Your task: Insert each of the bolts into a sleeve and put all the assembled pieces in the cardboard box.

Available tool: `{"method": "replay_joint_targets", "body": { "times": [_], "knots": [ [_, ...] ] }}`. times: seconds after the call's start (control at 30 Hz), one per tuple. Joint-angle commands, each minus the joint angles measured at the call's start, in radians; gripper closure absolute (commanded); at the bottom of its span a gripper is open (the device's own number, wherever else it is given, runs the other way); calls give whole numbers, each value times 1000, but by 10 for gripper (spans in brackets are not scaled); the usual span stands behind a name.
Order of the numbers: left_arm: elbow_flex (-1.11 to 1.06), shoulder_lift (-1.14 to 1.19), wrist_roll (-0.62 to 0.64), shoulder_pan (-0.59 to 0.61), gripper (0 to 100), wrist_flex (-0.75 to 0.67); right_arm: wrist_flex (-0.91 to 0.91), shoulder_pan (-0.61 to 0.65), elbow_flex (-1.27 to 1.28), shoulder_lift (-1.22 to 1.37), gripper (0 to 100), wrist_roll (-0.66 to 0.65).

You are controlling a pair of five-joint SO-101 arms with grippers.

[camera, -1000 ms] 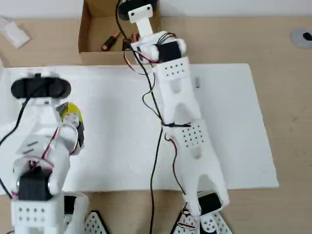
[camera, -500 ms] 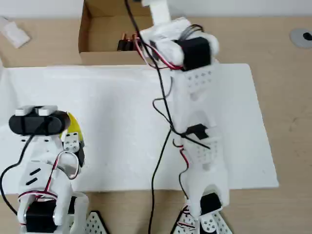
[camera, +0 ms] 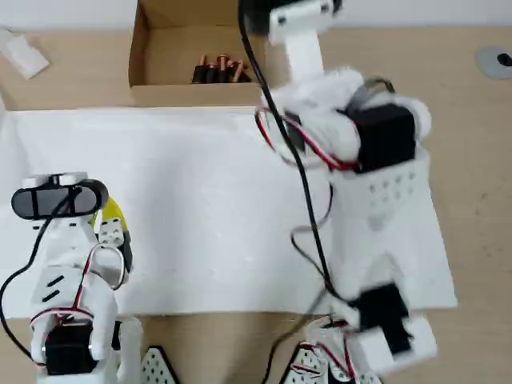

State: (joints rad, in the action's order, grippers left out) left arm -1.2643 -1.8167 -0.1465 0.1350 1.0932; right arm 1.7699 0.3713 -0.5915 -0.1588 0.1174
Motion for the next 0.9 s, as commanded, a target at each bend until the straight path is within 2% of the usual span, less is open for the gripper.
{"method": "replay_joint_targets", "body": {
  "times": [0.0,0.37,0.87],
  "knots": [
    [-14,-7,44,17,994,3,-8,-18,308,-188,989,3],
    [-77,-7,43,11,994,3,-292,-202,960,-544,988,2],
    [-114,-7,43,9,994,0,-632,-206,1687,-1086,988,-2]
  ]
}}
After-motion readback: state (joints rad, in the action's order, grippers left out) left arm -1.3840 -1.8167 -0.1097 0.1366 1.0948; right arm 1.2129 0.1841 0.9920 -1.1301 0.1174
